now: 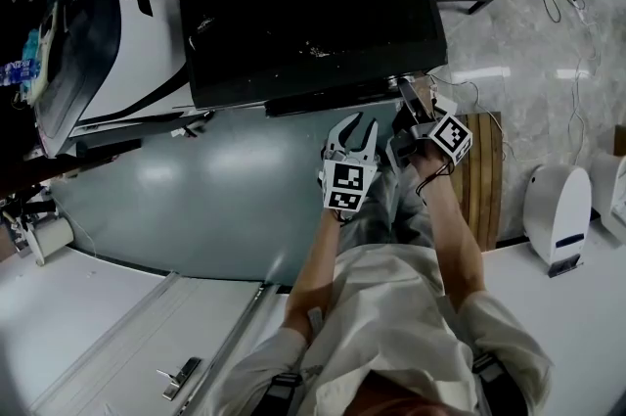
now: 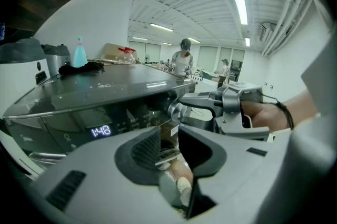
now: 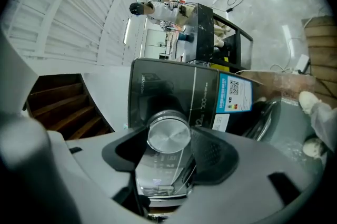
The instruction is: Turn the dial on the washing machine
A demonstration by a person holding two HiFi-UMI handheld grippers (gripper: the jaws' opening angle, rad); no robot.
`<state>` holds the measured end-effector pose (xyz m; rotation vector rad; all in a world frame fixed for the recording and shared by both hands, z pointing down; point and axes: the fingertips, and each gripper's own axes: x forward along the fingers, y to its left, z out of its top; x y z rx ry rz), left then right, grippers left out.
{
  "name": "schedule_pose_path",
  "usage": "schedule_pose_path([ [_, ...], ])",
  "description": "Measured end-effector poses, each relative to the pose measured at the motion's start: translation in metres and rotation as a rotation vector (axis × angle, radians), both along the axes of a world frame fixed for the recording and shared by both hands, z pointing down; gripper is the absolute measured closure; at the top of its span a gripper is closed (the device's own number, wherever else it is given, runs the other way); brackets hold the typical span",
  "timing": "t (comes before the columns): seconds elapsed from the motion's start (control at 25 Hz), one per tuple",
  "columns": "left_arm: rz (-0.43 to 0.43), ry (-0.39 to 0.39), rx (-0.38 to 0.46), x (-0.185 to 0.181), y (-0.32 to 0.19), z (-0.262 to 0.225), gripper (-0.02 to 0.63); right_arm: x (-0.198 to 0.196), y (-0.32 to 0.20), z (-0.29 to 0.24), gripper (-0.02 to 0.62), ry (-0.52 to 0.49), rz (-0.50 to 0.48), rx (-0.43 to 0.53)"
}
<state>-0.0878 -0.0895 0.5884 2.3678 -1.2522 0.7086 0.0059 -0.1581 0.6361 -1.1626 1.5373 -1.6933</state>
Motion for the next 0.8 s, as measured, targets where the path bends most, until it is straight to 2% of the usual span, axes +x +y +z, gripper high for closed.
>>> schedule_pose_path([
  [0.16, 0.003, 0.001, -0.003, 0.0, 0.0, 0.001, 0.499, 0.002, 0.0, 0.001, 0.333, -0.058, 0.037, -0.012],
  [0.28, 0.002, 0.003, -0.005, -0.001, 0.0, 0.003, 0.499, 0.003, 0.001, 0.003, 0.331, -0.053, 0.042, -0.02],
  [0.48, -0.004, 0.007, -0.003, -0.003, 0.001, 0.002, 0.499, 0.003, 0.003, 0.001, 0.318, 0.022, -0.018, 0.008],
  [0.8, -0.01, 0.012, -0.001, -0.007, 0.0, 0.002, 0.499, -0.003, 0.015, -0.002, 0.308, 0.224, -0.14, 0.049],
])
